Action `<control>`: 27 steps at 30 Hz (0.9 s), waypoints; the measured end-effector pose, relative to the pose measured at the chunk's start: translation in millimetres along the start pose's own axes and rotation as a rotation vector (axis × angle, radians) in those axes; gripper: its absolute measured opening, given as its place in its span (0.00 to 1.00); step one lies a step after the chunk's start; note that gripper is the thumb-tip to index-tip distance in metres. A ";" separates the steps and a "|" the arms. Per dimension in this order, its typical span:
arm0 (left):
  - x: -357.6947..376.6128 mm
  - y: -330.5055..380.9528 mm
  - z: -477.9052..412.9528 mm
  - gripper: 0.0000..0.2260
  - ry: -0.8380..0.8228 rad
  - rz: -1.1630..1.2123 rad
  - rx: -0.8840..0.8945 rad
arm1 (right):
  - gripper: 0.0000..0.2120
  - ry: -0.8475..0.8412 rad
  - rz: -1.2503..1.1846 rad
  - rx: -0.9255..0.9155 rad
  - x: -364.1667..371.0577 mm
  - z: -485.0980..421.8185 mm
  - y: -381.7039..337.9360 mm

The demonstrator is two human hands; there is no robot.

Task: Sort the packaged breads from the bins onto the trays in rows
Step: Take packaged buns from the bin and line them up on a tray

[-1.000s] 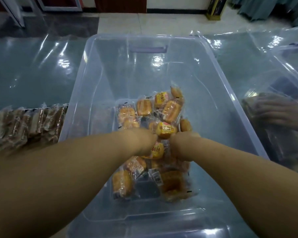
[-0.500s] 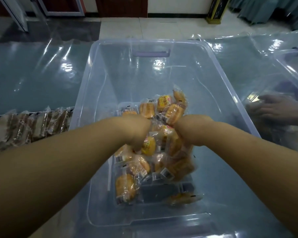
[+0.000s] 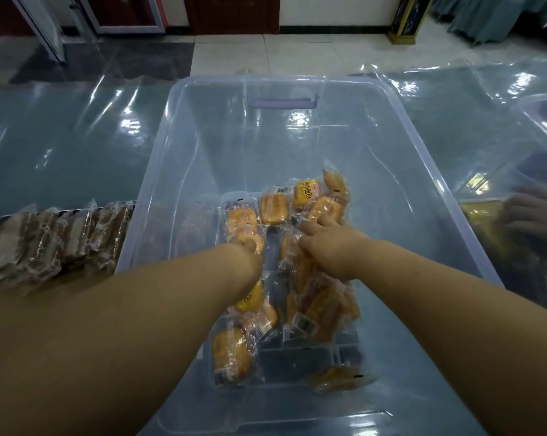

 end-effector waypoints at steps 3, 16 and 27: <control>1.0 4.7 -0.2 0.37 -0.010 -0.059 0.044 | 0.26 -0.071 0.016 -0.016 19.4 0.3 0.0; 6.8 4.7 2.0 0.42 -0.079 0.040 -0.025 | 0.14 0.020 -0.043 -0.023 -1.2 0.3 -12.1; -7.4 10.4 17.2 0.41 0.056 -0.054 0.112 | 0.02 0.010 0.007 0.056 -37.6 11.4 6.7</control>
Point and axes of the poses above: each hand's wrist, its own z-axis away from the middle knuckle, its own x-axis out of the palm, y = z × x, the point moved 10 cm from there along -z, towards the middle knuckle, and after that the axes turned 10 degrees about y, right-handed, at the moved point
